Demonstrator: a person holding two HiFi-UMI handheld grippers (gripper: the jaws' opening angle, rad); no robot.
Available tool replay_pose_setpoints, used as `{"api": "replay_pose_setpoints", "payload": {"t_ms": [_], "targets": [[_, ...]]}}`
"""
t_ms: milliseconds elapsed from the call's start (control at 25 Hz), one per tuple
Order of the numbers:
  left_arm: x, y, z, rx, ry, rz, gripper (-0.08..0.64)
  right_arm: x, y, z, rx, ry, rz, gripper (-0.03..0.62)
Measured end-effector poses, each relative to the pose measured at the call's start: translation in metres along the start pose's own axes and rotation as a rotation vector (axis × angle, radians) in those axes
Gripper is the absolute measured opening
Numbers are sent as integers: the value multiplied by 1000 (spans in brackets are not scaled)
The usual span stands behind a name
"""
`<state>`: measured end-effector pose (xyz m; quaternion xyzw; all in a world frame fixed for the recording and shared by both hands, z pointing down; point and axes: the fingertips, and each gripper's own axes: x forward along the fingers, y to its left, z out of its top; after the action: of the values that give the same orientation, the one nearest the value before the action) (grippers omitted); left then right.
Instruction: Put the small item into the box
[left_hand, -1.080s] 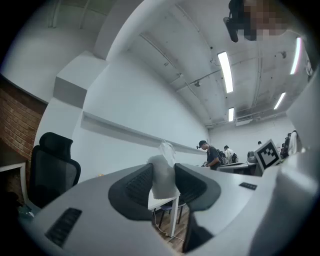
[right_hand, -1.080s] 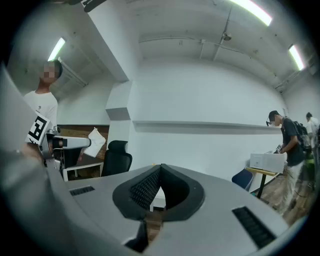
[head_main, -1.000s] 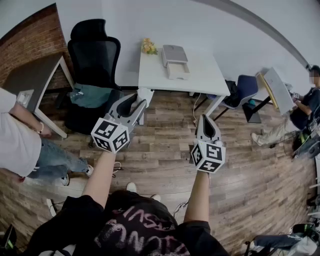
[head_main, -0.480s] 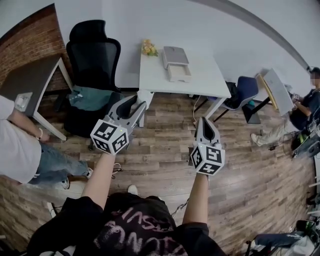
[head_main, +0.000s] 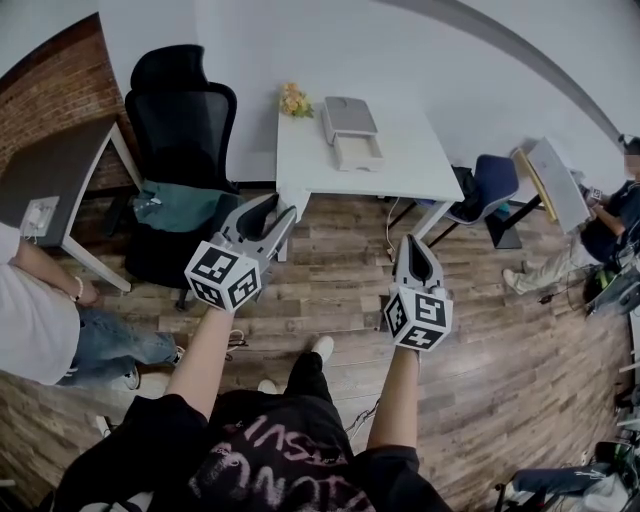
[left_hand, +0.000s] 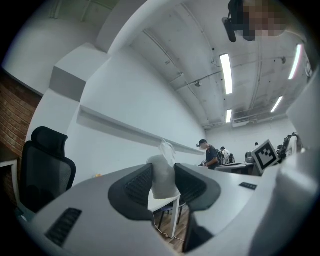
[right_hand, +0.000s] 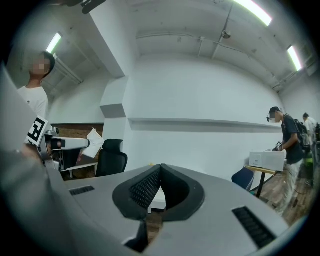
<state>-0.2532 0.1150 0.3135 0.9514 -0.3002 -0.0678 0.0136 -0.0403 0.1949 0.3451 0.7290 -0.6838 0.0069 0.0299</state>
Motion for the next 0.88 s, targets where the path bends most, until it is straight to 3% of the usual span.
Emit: {"api": "replay_pose_setpoints", "payload": {"t_ms": [440,880], "targets": [[97,43,-23,1,13,24,144,101,-50,-15,0,14,26,11],[223,67,-30,19,15,77,144,209,-133,-6,-13,10,94,11]]}}
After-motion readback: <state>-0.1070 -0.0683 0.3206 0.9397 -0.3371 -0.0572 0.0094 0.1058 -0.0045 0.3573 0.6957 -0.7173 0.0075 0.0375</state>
